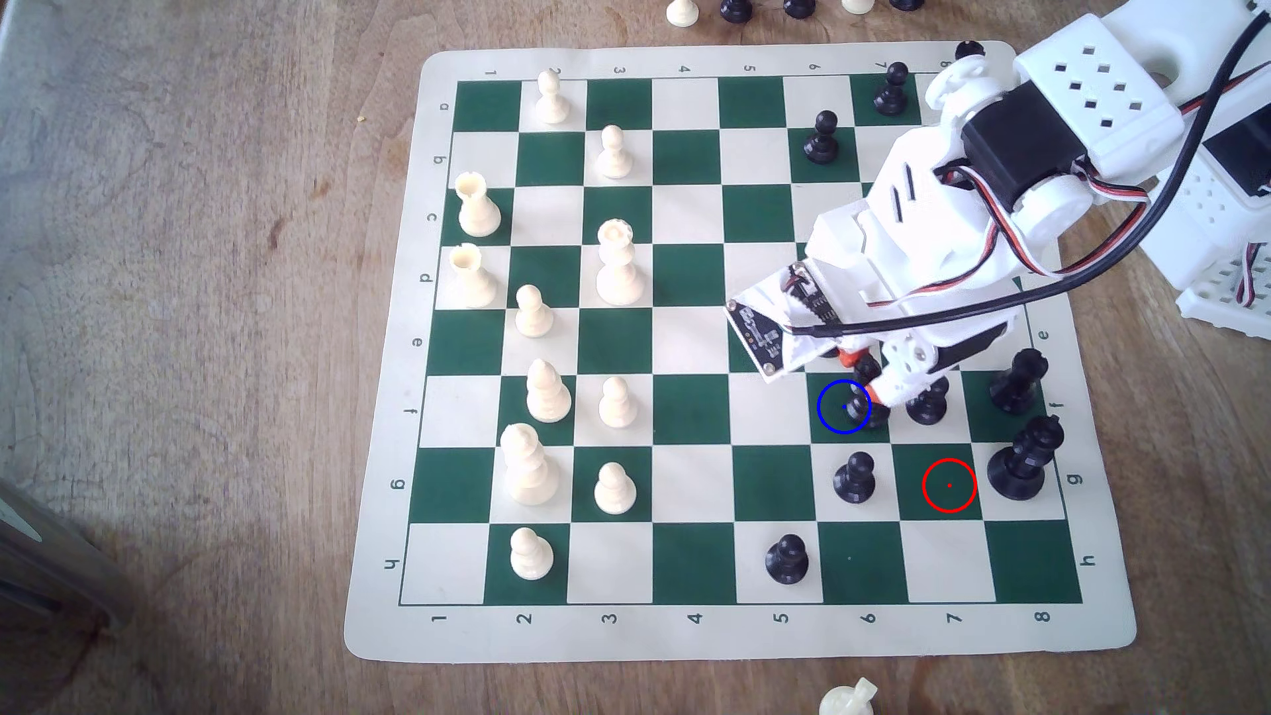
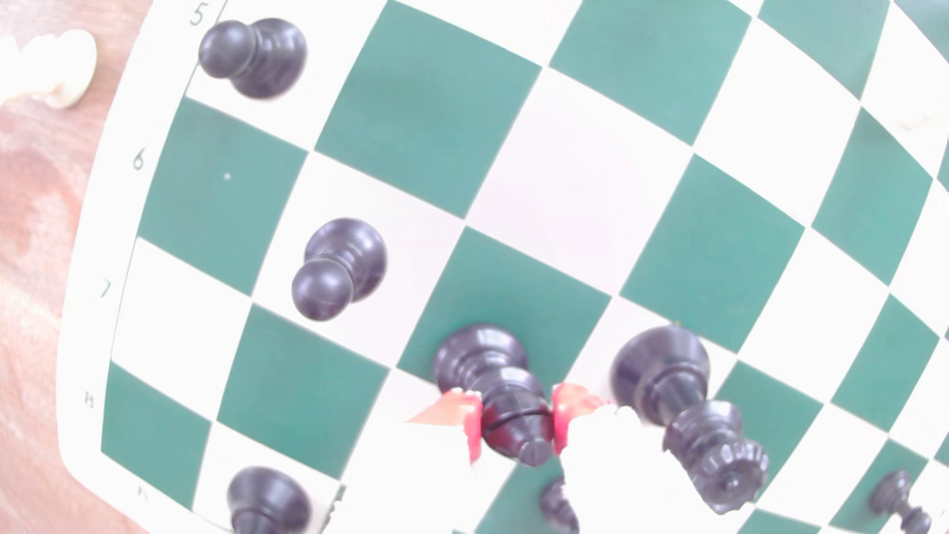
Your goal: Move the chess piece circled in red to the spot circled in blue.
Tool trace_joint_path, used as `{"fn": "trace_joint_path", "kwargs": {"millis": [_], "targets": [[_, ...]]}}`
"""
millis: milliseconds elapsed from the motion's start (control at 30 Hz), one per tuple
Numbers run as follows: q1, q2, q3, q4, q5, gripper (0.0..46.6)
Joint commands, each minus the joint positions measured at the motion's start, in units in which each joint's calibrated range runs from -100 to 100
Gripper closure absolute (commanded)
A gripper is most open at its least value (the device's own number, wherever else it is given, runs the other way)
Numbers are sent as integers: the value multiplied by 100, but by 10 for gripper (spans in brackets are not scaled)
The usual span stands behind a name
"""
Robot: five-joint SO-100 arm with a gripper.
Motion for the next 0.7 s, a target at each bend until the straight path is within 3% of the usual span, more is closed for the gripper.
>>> {"fn": "trace_joint_path", "kwargs": {"millis": [0, 533, 600, 633, 667], "targets": [[108, -132, -276, -71, 63, 463], [147, -268, -421, -210, 0, 461], [147, -268, -394, -210, 5, 430], [163, -276, -349, -210, -5, 375], [163, -285, -331, -185, -5, 360]]}}
